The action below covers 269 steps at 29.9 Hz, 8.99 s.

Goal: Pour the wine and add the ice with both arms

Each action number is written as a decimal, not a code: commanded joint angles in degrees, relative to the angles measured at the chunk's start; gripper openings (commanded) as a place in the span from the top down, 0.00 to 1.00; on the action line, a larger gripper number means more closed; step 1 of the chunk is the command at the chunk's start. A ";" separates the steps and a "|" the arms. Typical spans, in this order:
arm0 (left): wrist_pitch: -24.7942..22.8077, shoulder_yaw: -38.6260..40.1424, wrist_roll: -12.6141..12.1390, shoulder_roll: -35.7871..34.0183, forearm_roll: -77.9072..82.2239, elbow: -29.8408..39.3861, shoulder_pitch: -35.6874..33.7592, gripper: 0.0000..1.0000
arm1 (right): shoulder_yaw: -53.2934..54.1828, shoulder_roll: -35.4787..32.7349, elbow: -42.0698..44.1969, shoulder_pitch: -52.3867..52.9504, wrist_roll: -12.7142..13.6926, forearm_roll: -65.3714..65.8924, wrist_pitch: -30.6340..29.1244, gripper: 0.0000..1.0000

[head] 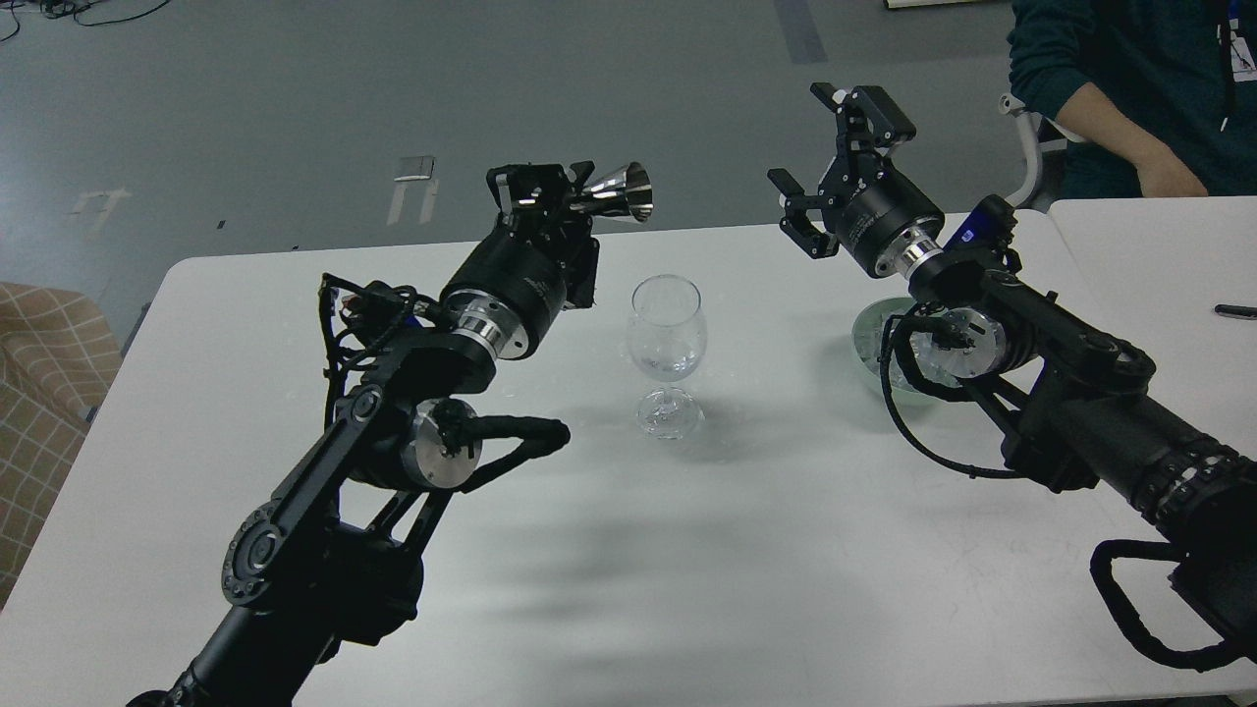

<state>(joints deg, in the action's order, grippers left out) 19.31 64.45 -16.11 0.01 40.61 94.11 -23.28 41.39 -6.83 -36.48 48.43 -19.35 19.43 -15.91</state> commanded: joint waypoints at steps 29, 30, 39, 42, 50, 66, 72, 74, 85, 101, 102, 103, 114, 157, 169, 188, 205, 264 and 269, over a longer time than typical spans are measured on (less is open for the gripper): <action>-27.57 29.41 1.87 -0.01 -35.60 -27.05 17.83 0.80 | -1.31 0.24 0.09 0.00 0.10 0.00 0.35 0.00; -28.70 29.33 1.96 -0.01 -35.60 -28.70 17.48 0.78 | -1.31 0.24 0.09 0.00 0.10 0.00 0.44 0.00; -29.50 29.33 2.13 -0.01 -35.68 -30.39 16.25 0.67 | -1.31 0.24 0.09 0.00 0.10 0.00 0.44 0.00; -29.33 29.33 2.13 -0.01 -35.68 -30.56 15.72 0.64 | -1.31 0.24 0.09 0.00 0.10 0.00 0.44 0.00; -29.33 29.06 2.13 -0.01 -35.24 -31.88 15.54 0.59 | -1.31 0.24 0.09 0.00 0.10 0.00 0.44 0.00; -28.98 28.71 2.13 -0.01 -35.24 -32.06 15.11 0.31 | -1.31 0.24 0.09 0.00 0.10 0.00 0.53 0.00; -29.41 28.53 2.04 -0.01 -35.07 -32.06 15.37 0.02 | -1.31 0.33 0.09 0.00 0.10 0.00 0.53 0.00; -29.59 28.36 1.87 -0.01 -35.07 -32.06 15.72 0.02 | -1.31 0.33 0.09 0.00 0.10 0.00 0.53 0.00; -36.17 28.27 -1.99 -1.76 -35.16 -30.48 20.72 0.02 | -1.31 0.15 0.09 0.00 0.10 0.00 0.53 0.00; -42.67 33.10 -4.02 -10.26 -35.16 -29.06 26.19 0.02 | -1.31 -0.99 -0.34 -0.17 0.10 0.00 0.44 0.00; -44.86 33.63 -3.85 -13.60 -35.16 -29.33 25.92 0.02 | -1.31 -2.04 -1.13 -0.17 0.10 0.00 0.44 0.00; -46.02 33.72 -3.76 -15.54 -35.16 -29.59 25.83 0.02 | -1.31 -2.57 -1.57 -0.17 0.10 0.00 0.44 0.00; -47.31 33.28 3.70 -35.60 -18.48 -35.66 11.60 0.02 | -6.41 -17.33 -13.26 0.53 0.10 9.57 1.14 0.00; -47.31 21.41 14.61 -25.67 -2.73 -34.60 -1.77 0.02 | -24.69 -24.19 -12.12 -6.94 1.77 72.68 19.95 0.20; -47.31 21.33 14.53 -25.06 -2.64 -34.52 -1.77 0.02 | -25.13 -24.37 -12.12 -6.85 3.00 72.68 19.86 0.34; -47.31 21.33 14.53 -24.97 -2.64 -33.73 -1.59 0.02 | -25.13 -24.55 -12.74 -6.85 4.67 73.30 18.20 0.73; -47.31 21.33 14.52 -25.06 -2.64 -32.93 -2.03 0.02 | -24.43 -43.68 -28.71 1.04 4.50 72.07 15.83 0.96; -47.31 21.33 14.17 -24.18 -1.93 -31.44 -1.95 0.02 | -62.66 -13.03 -33.39 49.75 3.97 57.57 -4.04 0.94; -47.31 21.33 14.17 -24.18 -1.93 -31.44 -1.86 0.02 | -63.19 -12.95 -33.39 49.05 3.97 57.57 -3.95 0.88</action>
<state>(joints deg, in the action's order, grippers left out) -28.00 85.78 -1.93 -24.17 38.68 62.65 -25.18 -21.68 -19.82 -69.86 97.93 -15.38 77.00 -19.87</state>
